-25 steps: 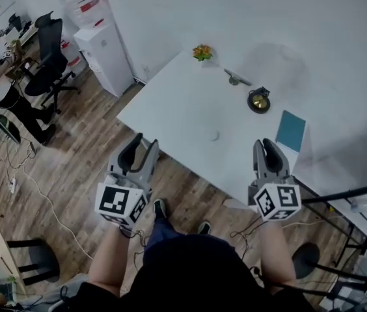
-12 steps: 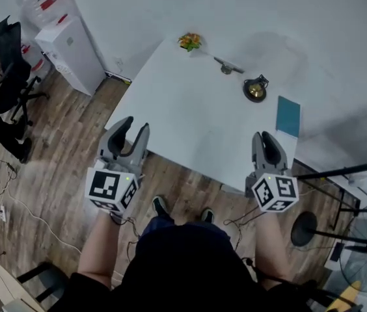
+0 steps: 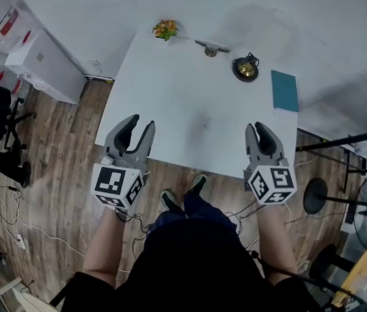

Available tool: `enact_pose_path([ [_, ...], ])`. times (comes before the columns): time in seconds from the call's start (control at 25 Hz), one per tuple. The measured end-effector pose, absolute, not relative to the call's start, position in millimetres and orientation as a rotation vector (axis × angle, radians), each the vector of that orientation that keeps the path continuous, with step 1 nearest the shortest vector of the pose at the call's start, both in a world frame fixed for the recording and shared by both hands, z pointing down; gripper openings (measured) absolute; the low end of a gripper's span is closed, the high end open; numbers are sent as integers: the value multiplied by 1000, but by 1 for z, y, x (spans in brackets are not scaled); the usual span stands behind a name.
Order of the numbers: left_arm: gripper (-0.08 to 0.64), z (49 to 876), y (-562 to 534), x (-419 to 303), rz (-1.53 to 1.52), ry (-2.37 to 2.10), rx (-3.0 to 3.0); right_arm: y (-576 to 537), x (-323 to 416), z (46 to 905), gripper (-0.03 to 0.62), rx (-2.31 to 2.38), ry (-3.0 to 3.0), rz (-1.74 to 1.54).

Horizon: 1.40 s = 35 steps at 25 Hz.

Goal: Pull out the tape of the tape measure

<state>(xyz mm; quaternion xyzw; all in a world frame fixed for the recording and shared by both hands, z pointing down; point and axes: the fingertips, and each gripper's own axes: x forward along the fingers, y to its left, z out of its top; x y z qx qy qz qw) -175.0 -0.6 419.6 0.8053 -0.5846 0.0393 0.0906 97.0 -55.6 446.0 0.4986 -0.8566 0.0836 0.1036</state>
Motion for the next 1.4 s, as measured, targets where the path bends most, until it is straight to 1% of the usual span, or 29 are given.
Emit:
enact_pose_path([
  [0.32, 152, 459, -51, -121, 363, -1635, 2402, -107, 105, 499, 91, 1340, -2553, 387],
  [0.52, 152, 493, -72, -97, 417, -1568, 2368, -127, 108, 535, 92, 1259, -2528, 438],
  [0.84, 152, 557, -105, -77, 555, -1381, 2401, -137, 101, 586, 101, 1243, -2406, 496],
  [1.08, 152, 601, -119, -75, 632, -1218, 2431, -125, 77, 631, 149, 1053, -2309, 545],
  [1.16, 152, 612, -119, -75, 654, -1169, 2435, -122, 66, 649, 147, 952, -2274, 515],
  [1.28, 152, 625, -121, -77, 688, -1121, 2444, -124, 56, 674, 163, 854, -2207, 459],
  [1.4, 152, 630, -120, -84, 699, -1102, 2437, -123, 49, 696, 203, 781, -2147, 497],
])
